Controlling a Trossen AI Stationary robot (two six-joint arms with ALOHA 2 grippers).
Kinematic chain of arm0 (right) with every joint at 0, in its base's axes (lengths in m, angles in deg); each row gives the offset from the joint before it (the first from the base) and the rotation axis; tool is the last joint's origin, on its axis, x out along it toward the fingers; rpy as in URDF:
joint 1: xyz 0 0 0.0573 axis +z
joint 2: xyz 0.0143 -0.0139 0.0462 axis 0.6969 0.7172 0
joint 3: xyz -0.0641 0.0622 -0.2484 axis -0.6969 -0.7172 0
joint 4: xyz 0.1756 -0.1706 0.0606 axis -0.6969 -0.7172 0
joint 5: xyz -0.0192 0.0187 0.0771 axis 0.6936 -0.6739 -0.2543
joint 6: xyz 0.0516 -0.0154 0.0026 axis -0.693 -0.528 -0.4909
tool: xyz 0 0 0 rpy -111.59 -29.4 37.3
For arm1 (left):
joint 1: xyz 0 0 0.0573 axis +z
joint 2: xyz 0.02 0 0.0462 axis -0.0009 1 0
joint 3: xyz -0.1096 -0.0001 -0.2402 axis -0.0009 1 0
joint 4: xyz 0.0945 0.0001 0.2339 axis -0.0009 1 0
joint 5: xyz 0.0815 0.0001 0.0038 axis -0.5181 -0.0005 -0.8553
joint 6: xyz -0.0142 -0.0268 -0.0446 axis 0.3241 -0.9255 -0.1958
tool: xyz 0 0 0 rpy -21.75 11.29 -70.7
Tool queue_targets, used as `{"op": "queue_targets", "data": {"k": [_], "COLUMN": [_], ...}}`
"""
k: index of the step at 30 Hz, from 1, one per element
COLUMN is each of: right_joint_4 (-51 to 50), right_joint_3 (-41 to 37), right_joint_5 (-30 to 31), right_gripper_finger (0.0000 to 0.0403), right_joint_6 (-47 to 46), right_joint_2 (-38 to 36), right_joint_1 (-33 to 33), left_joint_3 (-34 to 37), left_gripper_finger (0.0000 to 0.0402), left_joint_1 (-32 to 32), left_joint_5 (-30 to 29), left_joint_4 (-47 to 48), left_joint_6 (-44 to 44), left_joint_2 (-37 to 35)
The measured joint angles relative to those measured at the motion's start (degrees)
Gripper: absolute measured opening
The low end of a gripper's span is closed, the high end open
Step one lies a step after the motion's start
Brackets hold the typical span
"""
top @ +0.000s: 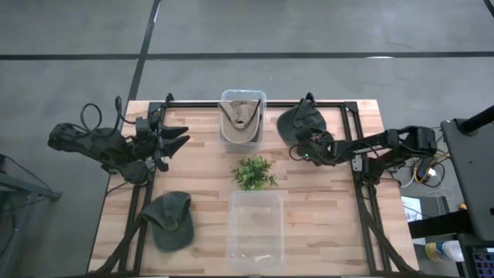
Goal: Pick & Place hat
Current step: Put the top black cap into the bottom transparent bin
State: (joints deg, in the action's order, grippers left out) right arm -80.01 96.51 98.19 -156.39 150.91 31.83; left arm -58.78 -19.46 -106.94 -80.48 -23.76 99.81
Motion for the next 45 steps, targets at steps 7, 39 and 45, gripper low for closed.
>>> {"op": "queue_targets", "data": {"k": [7, 39, 45], "right_joint_4": [1.00, -26.11, -29.16], "right_joint_3": [0.00, 24.50, 32.01], "right_joint_5": [-0.32, -6.08, -16.23], "right_gripper_finger": [0.0171, 0.0012, 0.0012], "right_joint_6": [1.75, 46.73, 46.37], "right_joint_2": [1.57, -30.15, -31.13], "right_joint_1": [-2.11, -3.56, 1.59], "left_joint_3": [0.00, -0.02, -0.02], "left_gripper_finger": [0.0154, 0.0154, 0.0154], "left_joint_1": [0.00, 0.00, -0.01], "left_joint_5": [-1.09, -2.05, -2.08], "left_joint_4": [0.02, 0.14, 0.20], "left_joint_6": [-0.44, -0.71, -0.61], "left_joint_2": [0.00, 0.31, 0.31]}}
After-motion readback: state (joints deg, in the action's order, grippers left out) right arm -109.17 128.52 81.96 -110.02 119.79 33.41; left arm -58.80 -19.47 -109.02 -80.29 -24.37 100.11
